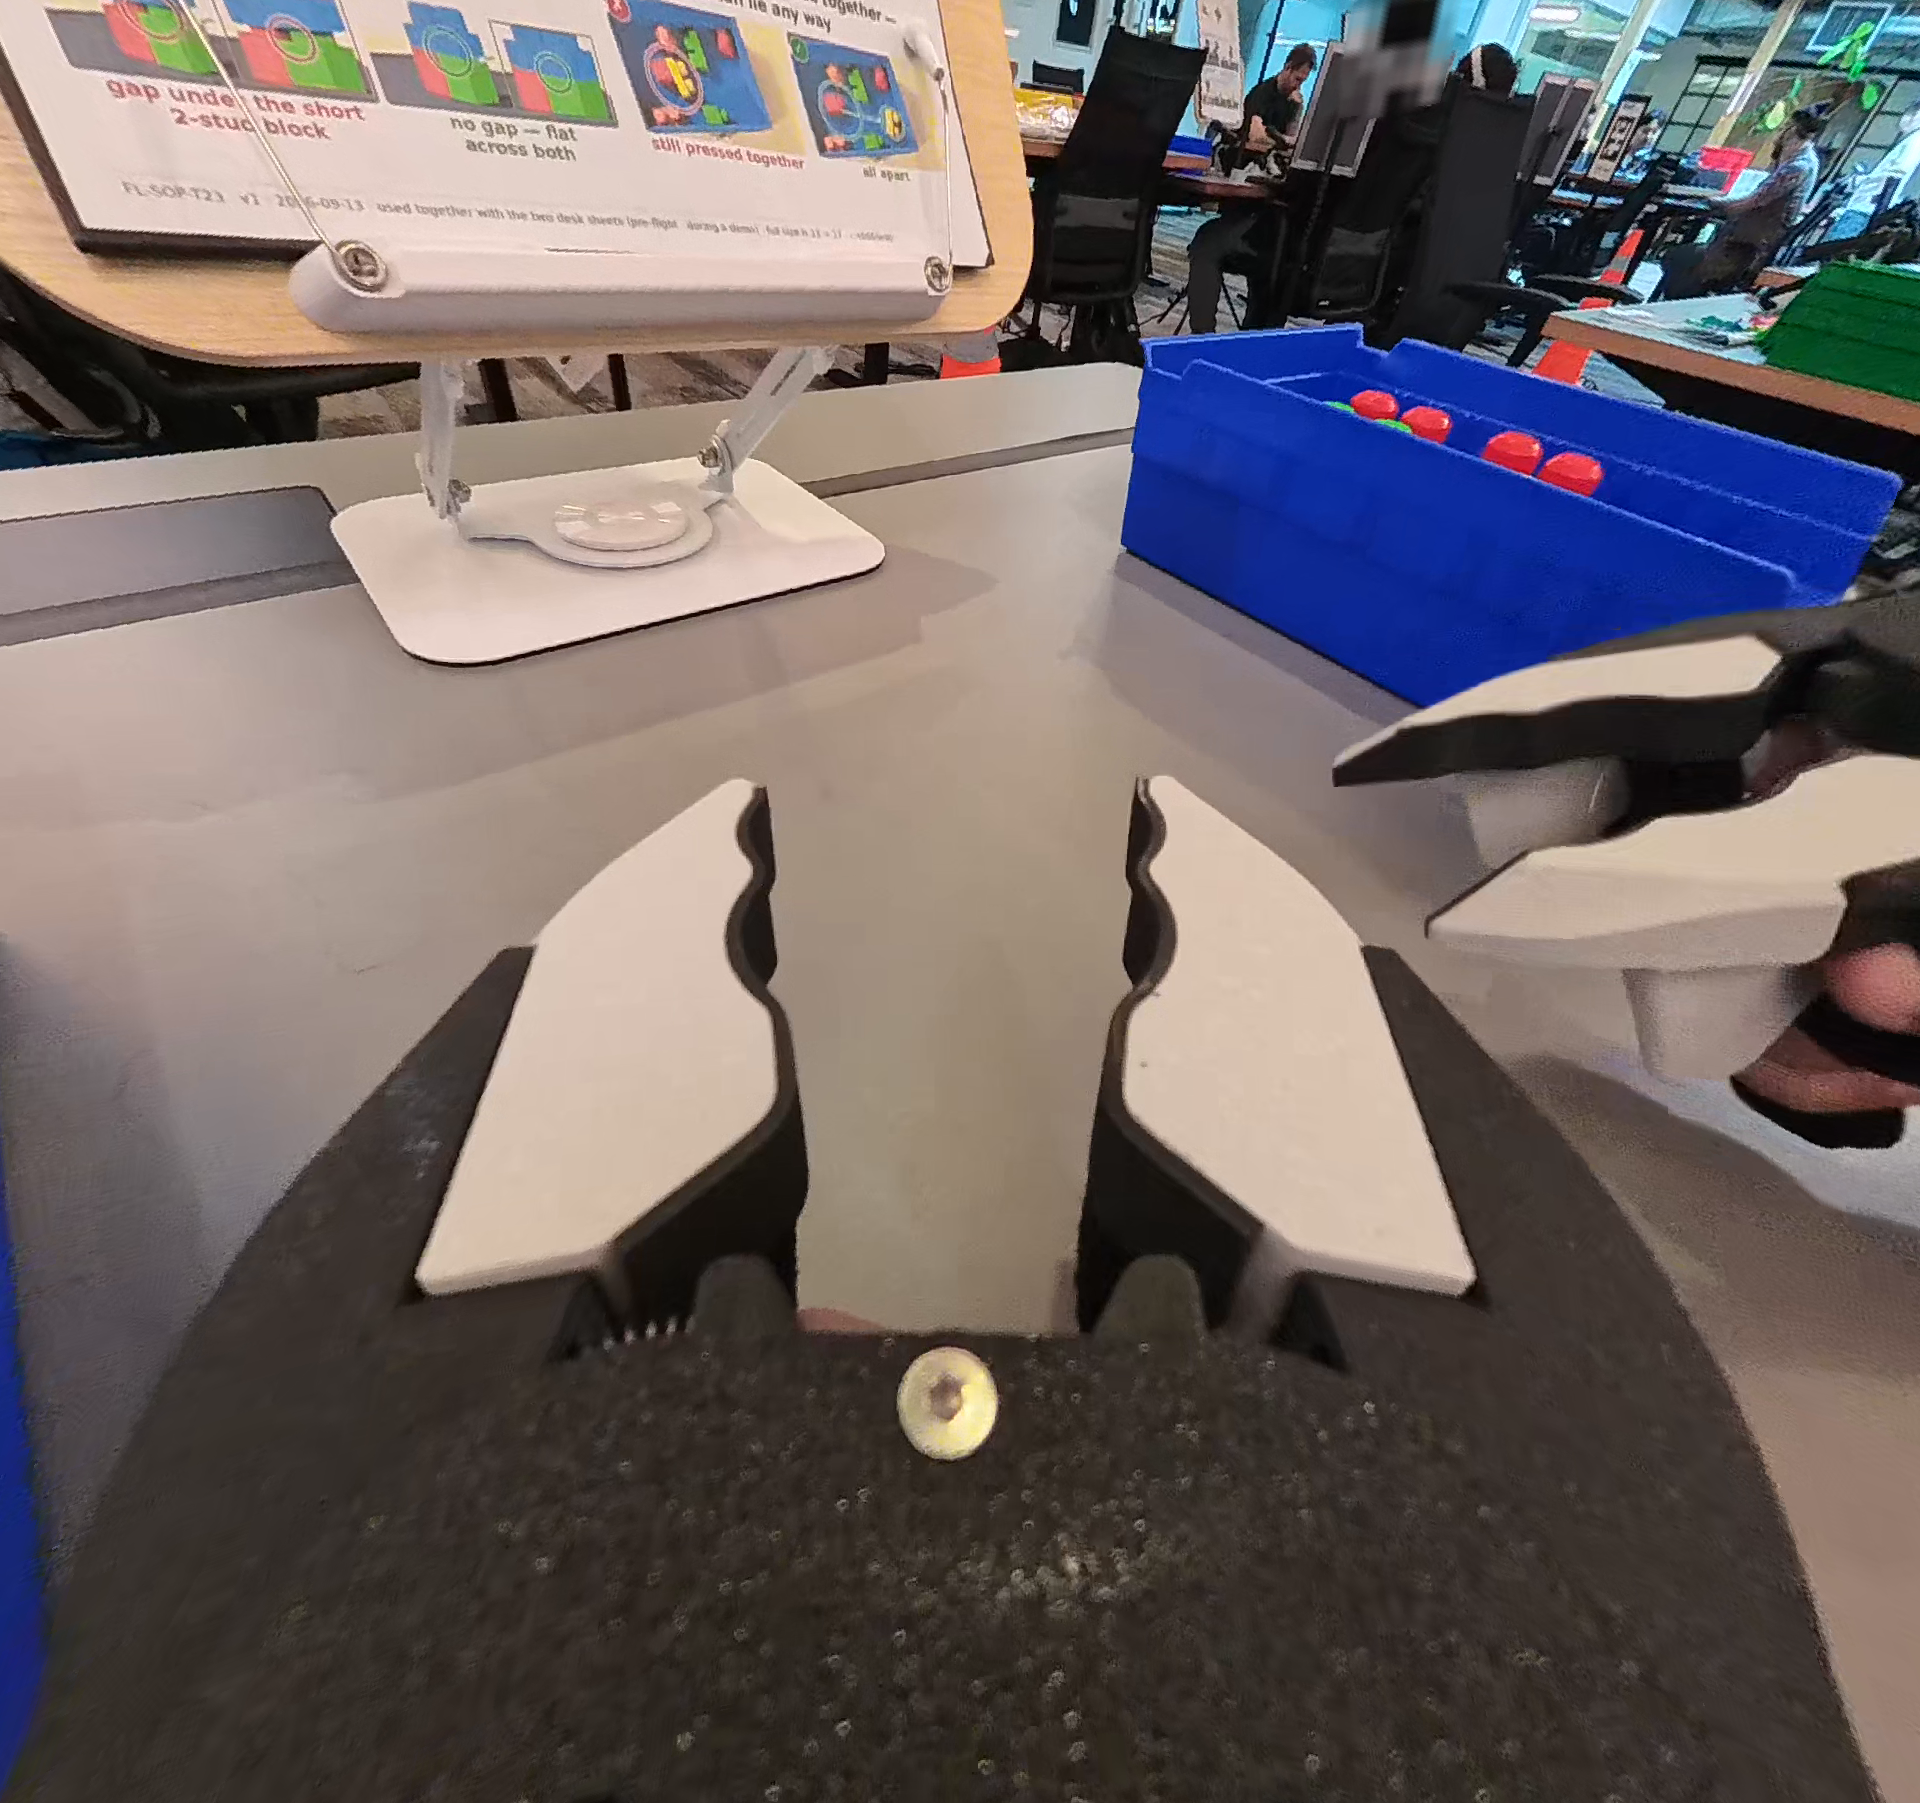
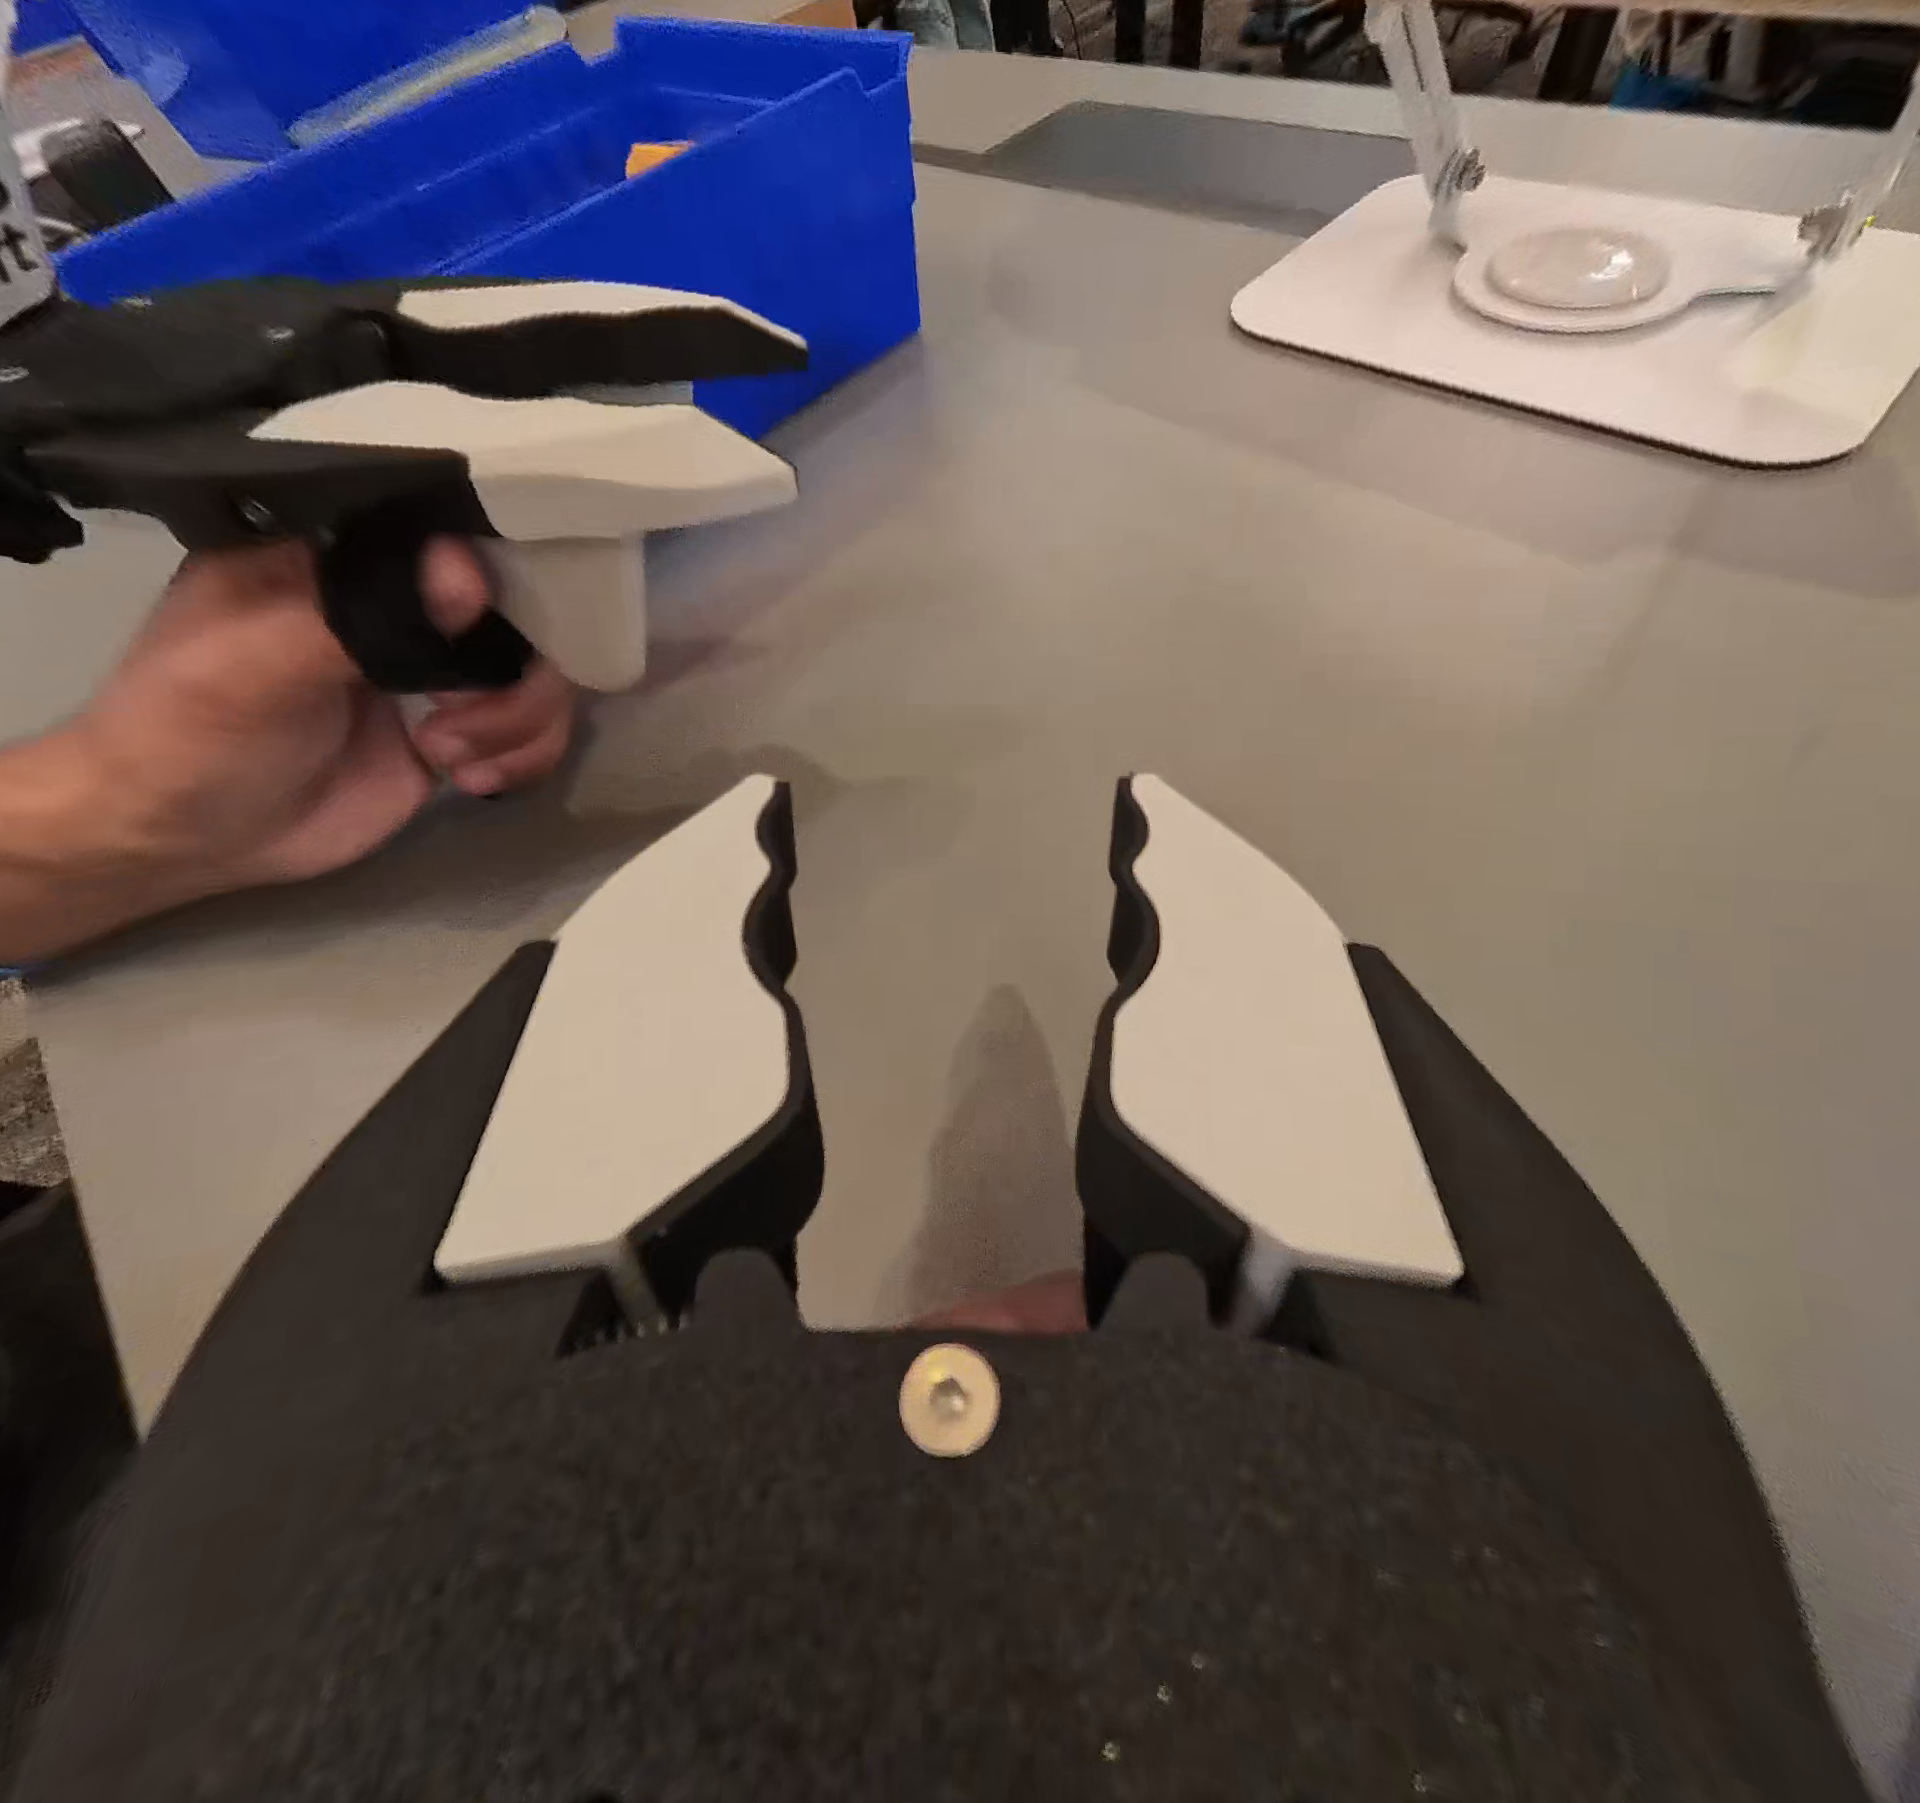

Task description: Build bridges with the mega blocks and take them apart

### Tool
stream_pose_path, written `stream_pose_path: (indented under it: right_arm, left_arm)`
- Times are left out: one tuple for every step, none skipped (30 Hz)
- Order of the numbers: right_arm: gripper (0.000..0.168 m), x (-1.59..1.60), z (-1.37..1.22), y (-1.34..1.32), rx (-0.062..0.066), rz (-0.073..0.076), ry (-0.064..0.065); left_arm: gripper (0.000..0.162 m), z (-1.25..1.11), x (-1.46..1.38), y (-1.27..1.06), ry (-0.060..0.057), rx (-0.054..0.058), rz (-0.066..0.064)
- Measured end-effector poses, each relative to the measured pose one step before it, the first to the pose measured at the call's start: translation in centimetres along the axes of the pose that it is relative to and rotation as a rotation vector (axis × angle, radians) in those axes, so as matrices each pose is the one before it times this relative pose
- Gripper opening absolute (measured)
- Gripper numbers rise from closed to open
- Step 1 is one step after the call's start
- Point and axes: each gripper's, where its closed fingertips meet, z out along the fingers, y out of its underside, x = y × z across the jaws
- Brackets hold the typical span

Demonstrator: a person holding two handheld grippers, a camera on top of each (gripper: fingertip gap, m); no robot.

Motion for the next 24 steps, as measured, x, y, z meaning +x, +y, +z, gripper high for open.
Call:
stream_pose_path:
  right_arm:
    - [0.058,0.185,-0.100,-0.039,0.0102,0.0122,-0.0039]
    - [0.057,0.195,-0.064,0.001,0.0026,0.0121,-0.0056]
    - [0.058,0.231,0.004,0.169,-0.0088,0.0042,-0.0038]
    - [0.058,0.319,-0.009,0.176,-0.0059,0.0006,0.0052]
    - [0.057,0.254,-0.068,0.122,0.0053,0.0014,0.0042]
    - [0.056,0.095,-0.046,0.207,-0.0017,0.0052,-0.0047]
    - [0.056,0.037,0.003,0.334,-0.0108,0.0062,-0.0073]
    - [0.056,0.052,0.050,0.376,-0.0129,0.0021,-0.0050]
    - [0.056,0.075,0.046,0.275,-0.0070,-0.0018,-0.0017]
    - [0.056,0.011,0.009,0.144,-0.0032,-0.0015,-0.0020]
    - [0.056,-0.093,-0.041,-0.015,-0.0030,-0.0016,-0.0064]
    - [0.056,-0.051,-0.120,-0.164,0.0006,-0.0048,0.0011]
    - [0.056,-0.057,-0.210,-0.284,0.0050,-0.0091,0.0043]
    - [0.056,-0.072,-0.266,-0.340,0.0066,-0.0113,0.0037]
    - [0.056,-0.034,-0.274,-0.336,0.0076,-0.0079,0.0046]
    - [0.056,-0.044,-0.261,-0.304,0.0098,-0.0010,0.0007]
    - [0.055,-0.096,-0.228,-0.219,0.0095,0.0035,-0.0055]
    - [0.054,-0.082,-0.161,-0.091,0.0065,0.0036,-0.0059]
    - [0.054,-0.017,-0.107,0.030,0.0017,0.0029,-0.0022]
    - [0.054,-0.007,-0.022,0.141,-0.0028,0.0014,-0.0020]
    - [0.054,-0.049,0.026,0.176,-0.0048,0.0018,-0.0042]
    - [0.054,-0.077,0.085,0.189,-0.0064,0.0035,-0.0060]
    - [0.054,-0.100,0.116,0.171,-0.0069,0.0042,-0.0065]
    - [0.054,-0.179,0.114,0.117,-0.0047,0.0033,-0.0088]
  left_arm:
    - [0.066,0.195,0.079,0.158,-0.0002,-0.0092,0.0053]
    - [0.066,0.177,0.067,0.191,-0.0024,-0.0107,0.0101]
    - [0.067,0.125,0.025,0.129,-0.0039,-0.0068,0.0100]
    - [0.067,0.068,0.051,0.077,-0.0012,-0.0026,0.0069]
    - [0.067,0.037,0.061,0.052,0.0013,-0.0020,0.0043]
    - [0.067,0.036,0.061,0.047,0.0012,-0.0026,0.0031]
    - [0.067,0.043,0.063,0.056,0.0016,-0.0035,0.0030]
    - [0.067,0.038,0.059,0.052,0.0019,-0.0032,0.0035]
    - [0.067,0.015,0.058,0.042,0.0006,-0.0027,0.0041]
    - [0.067,-0.002,0.068,0.058,0.0004,-0.0028,0.0038]
    - [0.066,-0.025,0.111,0.036,0.0018,-0.0021,0.0033]
    - [0.065,-0.096,0.180,0.011,0.0030,-0.0030,-0.0020]
    - [0.065,-0.245,0.414,-0.144,0.0130,-0.0037,-0.0159]
    - [0.064,-0.441,0.757,-0.513,0.0305,-0.0004,-0.0212]
    - [0.062,-0.658,0.739,-0.867,0.0241,-0.0038,-0.0117]
    - [0.063,-0.960,0.327,-1.159,-0.0016,-0.0090,-0.0076]
    - [0.065,-1.314,0.078,-1.407,-0.0064,-0.0053,-0.0126]
    - [0.067,-1.669,-0.135,-1.502,-0.0023,-0.0023,-0.0149]
    - [0.067,-1.887,-0.665,-1.455,-0.0199,-0.0018,-0.0113]
    - [0.067,-1.992,-1.372,-1.327,-0.0452,-0.0028,-0.0084]
    - [0.068,-1.902,-1.944,-1.109,-0.0583,-0.0091,-0.0107]
    - [0.068,-1.655,-2.380,-0.747,-0.0620,-0.0254,-0.0102]
    - [0.067,-1.293,-2.577,-0.310,-0.0572,-0.0430,-0.0016]
    - [0.066,-0.868,-2.657,0.132,-0.0530,-0.0551,0.0028]
